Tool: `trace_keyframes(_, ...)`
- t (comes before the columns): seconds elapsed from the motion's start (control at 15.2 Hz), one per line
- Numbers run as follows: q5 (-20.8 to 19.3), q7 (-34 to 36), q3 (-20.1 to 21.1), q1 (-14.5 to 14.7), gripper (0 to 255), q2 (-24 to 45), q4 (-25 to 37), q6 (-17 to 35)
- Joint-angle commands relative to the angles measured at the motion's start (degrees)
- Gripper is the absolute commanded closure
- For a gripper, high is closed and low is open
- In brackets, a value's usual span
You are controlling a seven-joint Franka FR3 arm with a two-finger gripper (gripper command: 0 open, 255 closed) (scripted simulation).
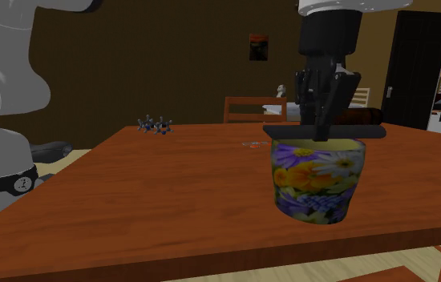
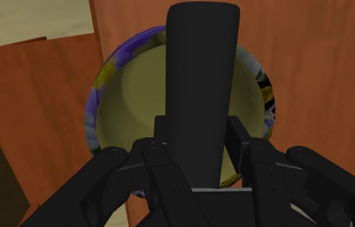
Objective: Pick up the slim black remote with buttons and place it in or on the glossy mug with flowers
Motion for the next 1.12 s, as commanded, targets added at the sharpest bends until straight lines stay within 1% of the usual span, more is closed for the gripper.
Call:
trace_keyframes(0.0,0.0,0.0,0.0,0.0,255,-0.1,-0.4,0.2)
trace_keyframes(0.26,0.0,0.0,0.0,0.0,255,-0.1,-0.4,0.2)
trace_keyframes(0.33,0.0,0.0,0.0,0.0,0,-0.1,-0.4,0.2)
trace_keyframes(0.66,0.0,0.0,0.0,0.0,0,-0.1,-0.4,0.2)
trace_keyframes(0.92,-0.2,0.0,-0.1,0.4,0,1.8,10.1,-8.4)
trace_keyframes(1.06,-0.2,0.0,-0.1,0.4,0,1.8,10.0,-8.3)
